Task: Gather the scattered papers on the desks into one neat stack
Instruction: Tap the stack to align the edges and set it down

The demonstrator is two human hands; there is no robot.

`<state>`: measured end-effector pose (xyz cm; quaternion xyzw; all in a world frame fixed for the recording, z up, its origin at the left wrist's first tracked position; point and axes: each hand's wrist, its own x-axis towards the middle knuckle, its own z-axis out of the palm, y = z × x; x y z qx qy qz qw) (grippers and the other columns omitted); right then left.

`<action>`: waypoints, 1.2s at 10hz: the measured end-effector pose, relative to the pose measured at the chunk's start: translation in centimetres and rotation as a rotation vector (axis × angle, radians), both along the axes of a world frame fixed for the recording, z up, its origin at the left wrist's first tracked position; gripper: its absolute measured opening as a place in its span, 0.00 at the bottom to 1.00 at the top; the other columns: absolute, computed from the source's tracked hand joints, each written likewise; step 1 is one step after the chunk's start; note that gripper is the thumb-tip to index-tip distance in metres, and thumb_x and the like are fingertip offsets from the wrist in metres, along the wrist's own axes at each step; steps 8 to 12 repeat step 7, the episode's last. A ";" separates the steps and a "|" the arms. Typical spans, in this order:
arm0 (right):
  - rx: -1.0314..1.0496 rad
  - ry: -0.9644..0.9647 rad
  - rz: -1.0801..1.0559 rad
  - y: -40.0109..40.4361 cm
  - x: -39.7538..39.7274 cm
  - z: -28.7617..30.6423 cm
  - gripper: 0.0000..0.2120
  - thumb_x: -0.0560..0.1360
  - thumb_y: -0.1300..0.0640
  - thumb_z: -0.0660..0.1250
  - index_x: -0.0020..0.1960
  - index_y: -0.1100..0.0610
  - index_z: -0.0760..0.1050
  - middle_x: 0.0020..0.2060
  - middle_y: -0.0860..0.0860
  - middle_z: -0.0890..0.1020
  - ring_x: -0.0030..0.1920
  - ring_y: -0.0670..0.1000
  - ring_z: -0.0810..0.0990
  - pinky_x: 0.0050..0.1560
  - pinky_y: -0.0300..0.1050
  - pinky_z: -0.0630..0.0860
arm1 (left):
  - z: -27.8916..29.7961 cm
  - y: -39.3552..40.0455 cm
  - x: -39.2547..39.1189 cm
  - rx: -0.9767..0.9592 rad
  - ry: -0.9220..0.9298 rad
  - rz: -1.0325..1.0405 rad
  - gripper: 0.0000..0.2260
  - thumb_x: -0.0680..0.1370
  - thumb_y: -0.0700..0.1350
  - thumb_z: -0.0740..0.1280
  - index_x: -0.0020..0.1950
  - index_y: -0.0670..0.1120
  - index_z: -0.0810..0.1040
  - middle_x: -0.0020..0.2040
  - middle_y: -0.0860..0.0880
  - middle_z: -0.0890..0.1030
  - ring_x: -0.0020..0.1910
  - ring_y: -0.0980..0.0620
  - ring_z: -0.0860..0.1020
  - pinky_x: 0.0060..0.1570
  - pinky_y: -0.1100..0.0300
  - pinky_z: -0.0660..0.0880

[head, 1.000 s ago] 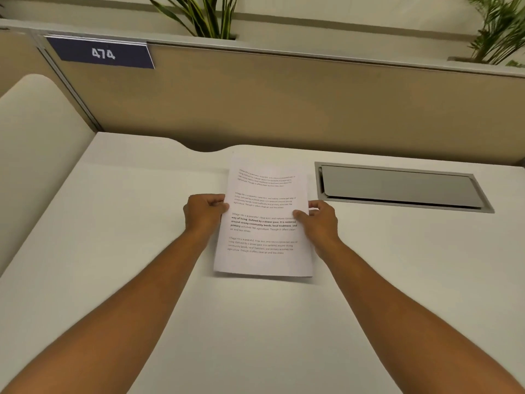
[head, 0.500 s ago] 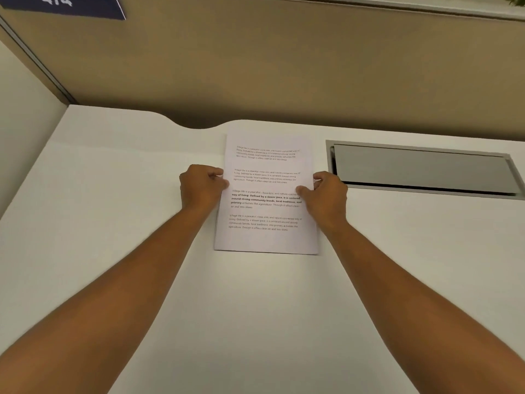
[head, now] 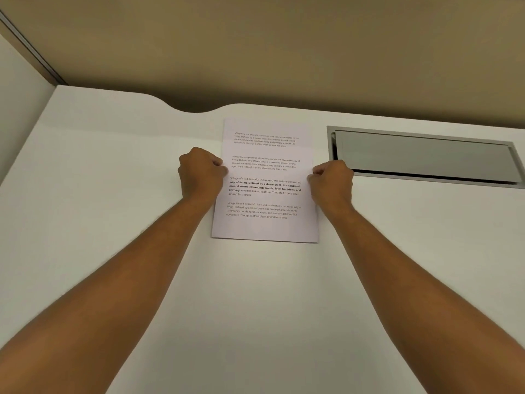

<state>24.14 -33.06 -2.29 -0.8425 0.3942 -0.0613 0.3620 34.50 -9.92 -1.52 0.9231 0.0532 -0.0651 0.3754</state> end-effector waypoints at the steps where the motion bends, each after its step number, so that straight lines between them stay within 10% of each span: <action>1: 0.037 0.007 -0.017 0.4 0.0 0.6 0.05 0.77 0.66 0.69 0.43 0.62 0.79 0.41 0.53 0.81 0.40 0.52 0.80 0.43 0.40 0.74 | 0.2 0.0 -0.3 0.001 -0.003 -0.004 0.11 0.79 0.40 0.79 0.60 0.38 0.88 0.62 0.41 0.89 0.61 0.37 0.86 0.60 0.51 0.81; 2: 0.074 0.002 -0.064 0.5 -0.8 2.2 0.08 0.77 0.66 0.69 0.50 0.72 0.82 0.53 0.65 0.86 0.55 0.61 0.86 0.54 0.53 0.84 | 1.0 0.5 -1.1 -0.022 -0.001 0.028 0.17 0.78 0.43 0.80 0.65 0.38 0.86 0.65 0.40 0.88 0.64 0.38 0.86 0.63 0.51 0.80; 4: 0.189 0.096 -0.079 2.5 -6.6 2.9 0.09 0.73 0.72 0.65 0.37 0.63 0.80 0.37 0.60 0.82 0.39 0.58 0.81 0.42 0.49 0.80 | 1.8 3.1 -5.1 -0.039 0.122 0.019 0.07 0.77 0.39 0.77 0.55 0.43 0.89 0.51 0.38 0.88 0.54 0.32 0.83 0.54 0.50 0.78; 5: 0.195 0.008 -0.077 4.4 -8.8 3.1 0.09 0.74 0.70 0.66 0.51 0.73 0.82 0.54 0.68 0.86 0.63 0.67 0.77 0.54 0.63 0.84 | 2.3 3.5 -6.9 -0.075 0.143 0.008 0.09 0.77 0.36 0.73 0.55 0.42 0.90 0.53 0.38 0.89 0.55 0.31 0.83 0.52 0.50 0.79; 7: 0.267 -0.045 -0.068 4.2 -10.1 3.5 0.09 0.77 0.62 0.71 0.50 0.69 0.81 0.44 0.60 0.84 0.45 0.62 0.80 0.49 0.47 0.79 | 3.3 4.4 -7.7 -0.089 0.176 0.039 0.10 0.77 0.33 0.70 0.55 0.28 0.83 0.67 0.28 0.82 0.68 0.29 0.79 0.54 0.44 0.81; 12: 0.267 -0.045 -0.068 4.2 -10.1 3.5 0.09 0.77 0.62 0.71 0.50 0.69 0.81 0.44 0.60 0.84 0.45 0.62 0.80 0.49 0.47 0.79 | 3.3 4.4 -7.7 -0.089 0.176 0.039 0.10 0.77 0.33 0.70 0.55 0.28 0.83 0.67 0.28 0.82 0.68 0.29 0.79 0.54 0.44 0.81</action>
